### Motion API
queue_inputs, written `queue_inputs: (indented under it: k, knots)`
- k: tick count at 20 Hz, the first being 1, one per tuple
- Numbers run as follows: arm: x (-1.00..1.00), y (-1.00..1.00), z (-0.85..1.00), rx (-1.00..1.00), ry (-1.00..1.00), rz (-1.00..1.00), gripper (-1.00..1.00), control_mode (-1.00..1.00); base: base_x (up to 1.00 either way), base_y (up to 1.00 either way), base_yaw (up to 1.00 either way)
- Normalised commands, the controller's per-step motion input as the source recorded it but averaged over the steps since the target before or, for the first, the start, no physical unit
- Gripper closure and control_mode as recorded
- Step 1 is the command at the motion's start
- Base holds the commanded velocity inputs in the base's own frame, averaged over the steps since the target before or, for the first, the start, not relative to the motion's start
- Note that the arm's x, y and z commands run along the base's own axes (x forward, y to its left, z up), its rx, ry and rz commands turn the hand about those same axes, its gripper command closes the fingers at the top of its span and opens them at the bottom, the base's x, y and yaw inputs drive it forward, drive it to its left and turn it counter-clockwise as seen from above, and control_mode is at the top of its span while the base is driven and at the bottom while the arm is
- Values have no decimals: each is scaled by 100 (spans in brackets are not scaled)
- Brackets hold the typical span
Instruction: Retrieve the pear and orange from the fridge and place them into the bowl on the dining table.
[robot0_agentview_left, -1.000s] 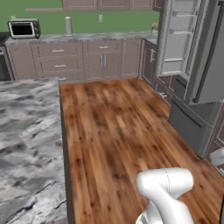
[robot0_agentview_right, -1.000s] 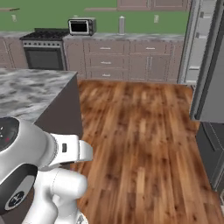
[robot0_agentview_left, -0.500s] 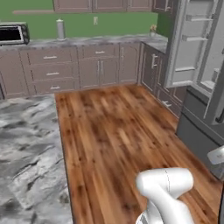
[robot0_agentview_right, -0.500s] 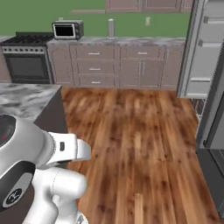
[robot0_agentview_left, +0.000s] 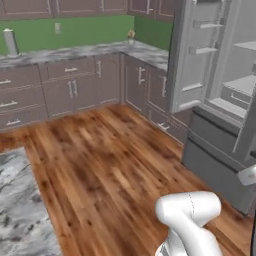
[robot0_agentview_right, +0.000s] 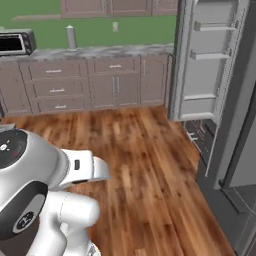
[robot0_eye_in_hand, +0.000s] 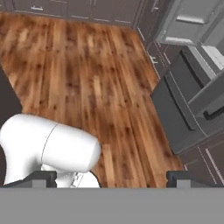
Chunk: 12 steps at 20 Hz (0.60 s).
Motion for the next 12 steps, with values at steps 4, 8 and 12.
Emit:
queue_inputs:
  k: [4, 8, 12]
  knots:
    - [0, 0, 0, 0, 0, 0, -100, 100, 72, 0, -63]
    - [0, 0, 0, 0, 0, 0, -100, 100, 70, 2, -70]
    - [0, 0, 0, 0, 0, 0, -100, 100, 84, 32, -66]
